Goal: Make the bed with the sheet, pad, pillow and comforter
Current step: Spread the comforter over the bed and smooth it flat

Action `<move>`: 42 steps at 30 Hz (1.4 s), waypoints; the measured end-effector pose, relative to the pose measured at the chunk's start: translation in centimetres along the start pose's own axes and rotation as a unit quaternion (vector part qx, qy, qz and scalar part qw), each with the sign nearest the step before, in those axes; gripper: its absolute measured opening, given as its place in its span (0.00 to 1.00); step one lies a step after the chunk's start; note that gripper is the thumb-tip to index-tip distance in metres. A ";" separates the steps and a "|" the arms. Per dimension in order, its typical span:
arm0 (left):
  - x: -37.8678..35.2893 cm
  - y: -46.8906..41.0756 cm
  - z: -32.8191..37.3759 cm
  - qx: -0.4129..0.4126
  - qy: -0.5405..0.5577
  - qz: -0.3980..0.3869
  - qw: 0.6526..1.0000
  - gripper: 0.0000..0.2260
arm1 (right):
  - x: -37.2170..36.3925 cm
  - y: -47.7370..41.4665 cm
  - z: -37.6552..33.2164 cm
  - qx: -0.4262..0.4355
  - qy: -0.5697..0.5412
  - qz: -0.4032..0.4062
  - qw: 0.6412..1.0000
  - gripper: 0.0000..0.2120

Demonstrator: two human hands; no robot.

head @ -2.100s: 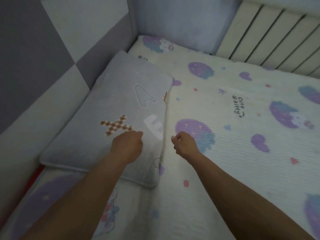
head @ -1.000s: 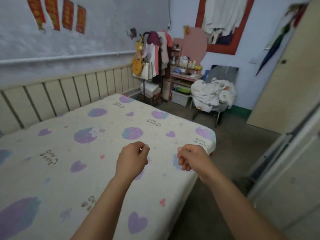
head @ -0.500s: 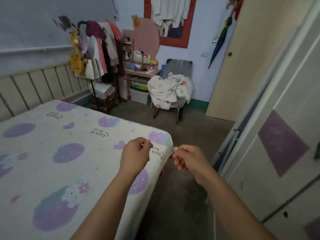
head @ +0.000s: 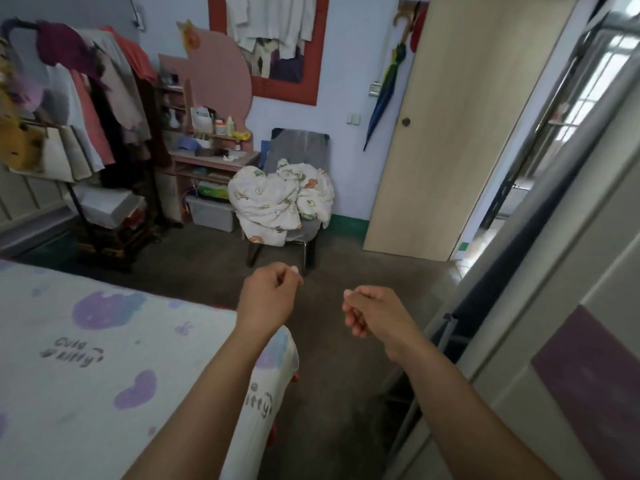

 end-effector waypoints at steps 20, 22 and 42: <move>-17.5 -45.8 -11.0 0.025 -0.033 0.047 0.998 0.13 | 8.5 -50.9 -11.0 0.011 -0.010 -0.038 0.999 0.14; -19.0 -49.9 -11.4 0.038 -0.035 0.047 0.998 0.13 | 9.6 -55.1 -12.5 0.009 -0.001 -0.043 0.999 0.14; -25.5 -90.6 -23.4 0.040 -0.034 0.077 0.996 0.13 | 7.1 -97.5 -27.6 0.023 0.004 -0.070 0.997 0.10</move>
Point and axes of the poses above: each hand's wrist, its own y-axis away from the middle knuckle, its own x-axis out of the back of the hand, z = x × y, the point moved 3 cm from there along -y, towards the middle knuckle, and after that the axes turned 9 degrees about -x, right-handed, at the moved point
